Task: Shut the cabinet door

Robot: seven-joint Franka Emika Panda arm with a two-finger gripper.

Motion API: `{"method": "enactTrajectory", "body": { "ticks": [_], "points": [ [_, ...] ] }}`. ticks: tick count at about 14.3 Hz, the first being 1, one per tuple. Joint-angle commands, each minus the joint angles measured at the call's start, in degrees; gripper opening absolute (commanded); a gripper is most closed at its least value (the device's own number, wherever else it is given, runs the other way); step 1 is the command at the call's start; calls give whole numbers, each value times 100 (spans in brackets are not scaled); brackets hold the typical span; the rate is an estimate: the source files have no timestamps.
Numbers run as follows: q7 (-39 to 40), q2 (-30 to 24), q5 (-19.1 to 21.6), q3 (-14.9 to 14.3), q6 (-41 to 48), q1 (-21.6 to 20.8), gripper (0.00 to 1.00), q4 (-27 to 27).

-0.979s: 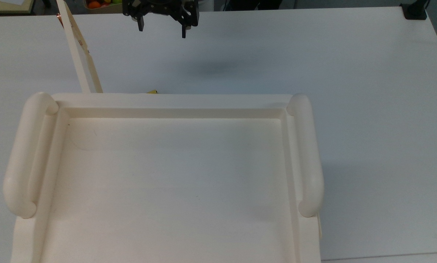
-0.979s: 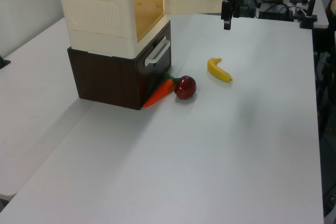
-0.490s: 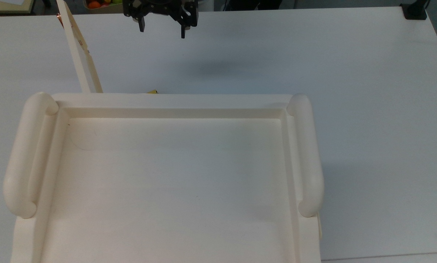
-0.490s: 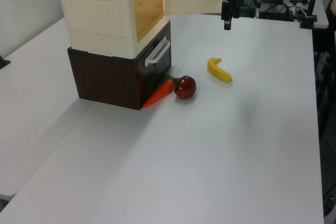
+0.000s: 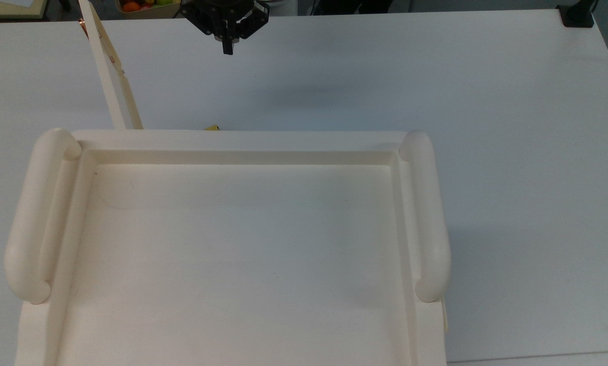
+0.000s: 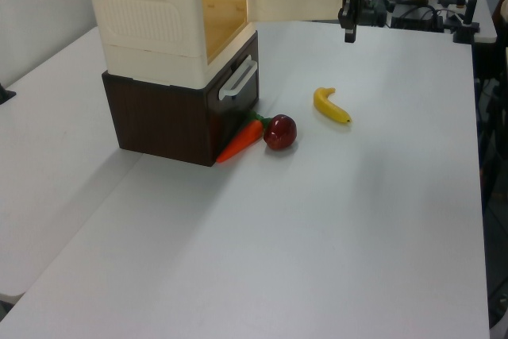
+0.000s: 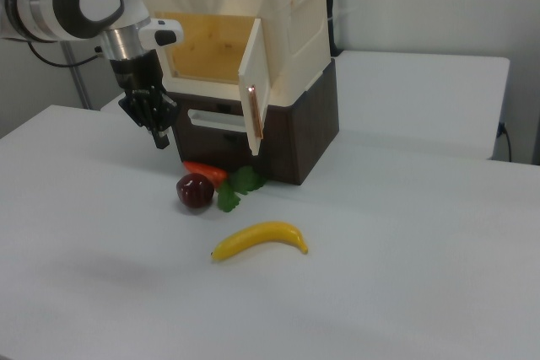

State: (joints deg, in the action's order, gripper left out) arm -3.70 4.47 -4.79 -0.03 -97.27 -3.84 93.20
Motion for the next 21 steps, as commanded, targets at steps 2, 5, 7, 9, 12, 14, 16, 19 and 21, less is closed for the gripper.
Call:
{"method": "enactTrajectory", "body": {
  "ticks": [2,5,7,9,12,14,16,19,21],
  "points": [
    [177,-78,136,-24,94,-11,0,-30],
    [151,-113,145,-41,111,6,0,-381],
    [133,-140,145,-67,112,15,0,-775],
    [142,-131,250,-155,50,102,0,-1250],
    [159,-140,514,-208,-335,392,0,-1805],
    [116,-157,523,-287,-957,507,0,-1806],
    [115,-105,532,-340,-1626,770,0,-1753],
    [150,79,680,-419,-2312,1226,0,-1622],
    [325,203,743,-524,-2463,1421,0,-1499]
  ]
}}
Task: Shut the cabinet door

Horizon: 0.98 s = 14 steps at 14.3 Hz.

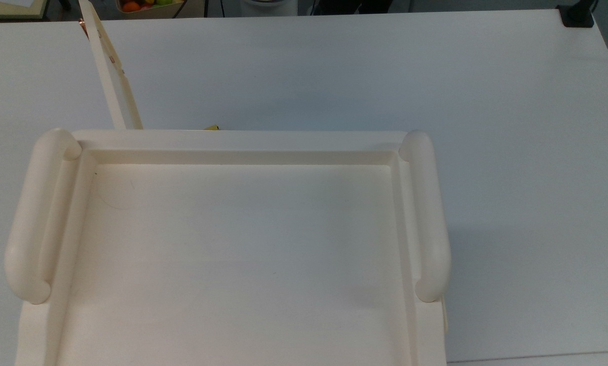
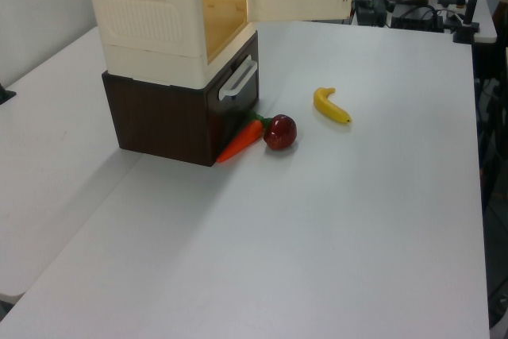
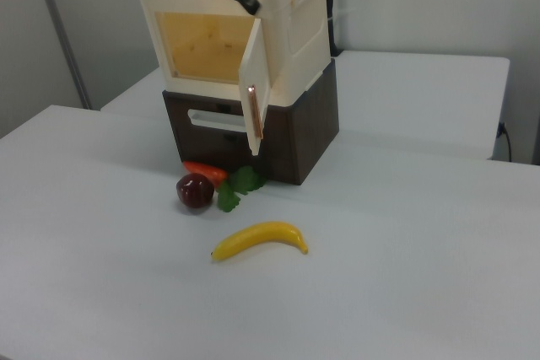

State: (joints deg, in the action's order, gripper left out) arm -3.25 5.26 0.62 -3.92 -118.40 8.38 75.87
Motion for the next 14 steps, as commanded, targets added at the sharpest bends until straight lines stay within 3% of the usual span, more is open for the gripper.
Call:
{"method": "enactTrajectory", "body": {
  "ticks": [1,5,10,14],
  "points": [
    [447,194,211,-162,-377,225,0,305],
    [922,239,263,-162,-377,313,0,683],
    [923,353,263,-92,-324,243,0,903],
    [792,406,307,-56,-315,-178,0,1018]
  ]
}}
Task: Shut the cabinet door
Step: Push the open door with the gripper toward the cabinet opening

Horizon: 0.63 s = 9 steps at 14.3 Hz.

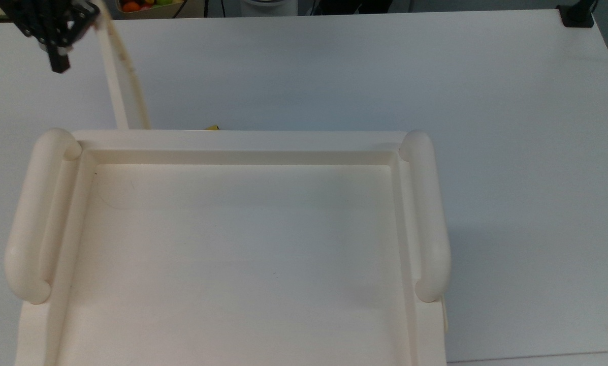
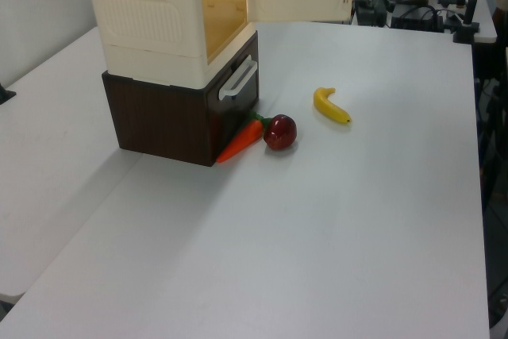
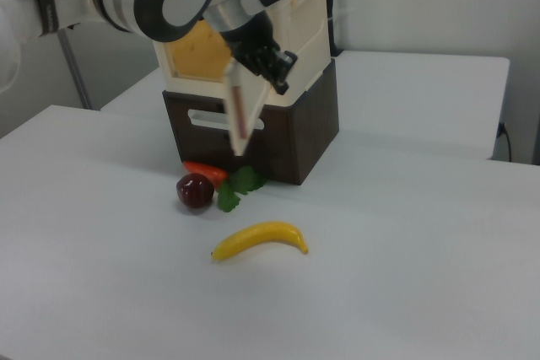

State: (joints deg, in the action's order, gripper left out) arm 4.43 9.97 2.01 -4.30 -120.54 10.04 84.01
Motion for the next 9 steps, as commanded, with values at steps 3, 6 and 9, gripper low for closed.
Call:
{"method": "enactTrajectory", "body": {
  "ticks": [3,6,9],
  "points": [
    [-65,4,326,87,-110,-730,0,204],
    [-56,75,441,577,-259,-872,0,177],
    [-74,329,458,1062,-1240,-881,0,169]
  ]
}}
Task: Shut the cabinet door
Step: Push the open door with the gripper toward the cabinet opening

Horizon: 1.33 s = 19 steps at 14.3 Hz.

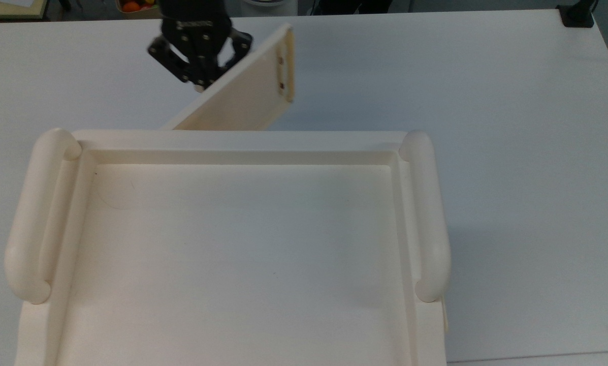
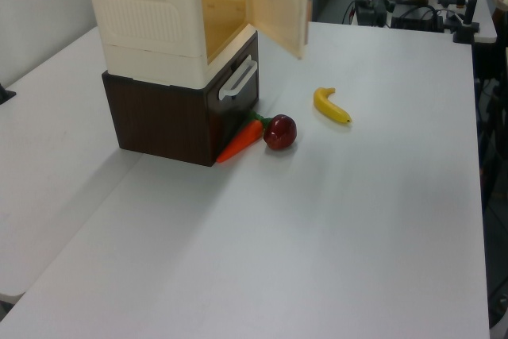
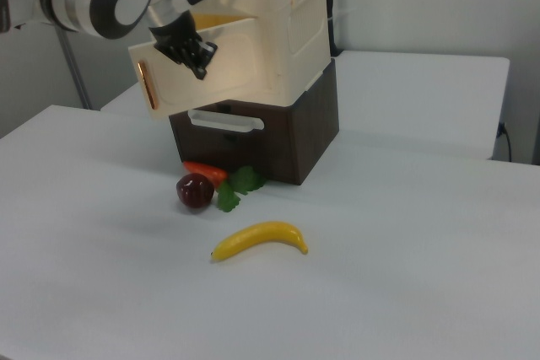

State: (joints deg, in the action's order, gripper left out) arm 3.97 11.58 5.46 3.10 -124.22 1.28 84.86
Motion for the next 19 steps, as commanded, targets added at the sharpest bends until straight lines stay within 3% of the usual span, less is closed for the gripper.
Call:
{"method": "enactTrajectory", "body": {
  "ticks": [1,6,12,15,19],
  "points": [
    [-27,256,174,401,-1242,3,0,83],
    [-19,529,254,455,-2826,-181,0,110],
    [-10,486,254,455,-2714,-198,0,215],
    [8,301,228,455,-1979,-199,0,312],
    [43,-67,-280,411,261,-137,0,312]
  ]
}}
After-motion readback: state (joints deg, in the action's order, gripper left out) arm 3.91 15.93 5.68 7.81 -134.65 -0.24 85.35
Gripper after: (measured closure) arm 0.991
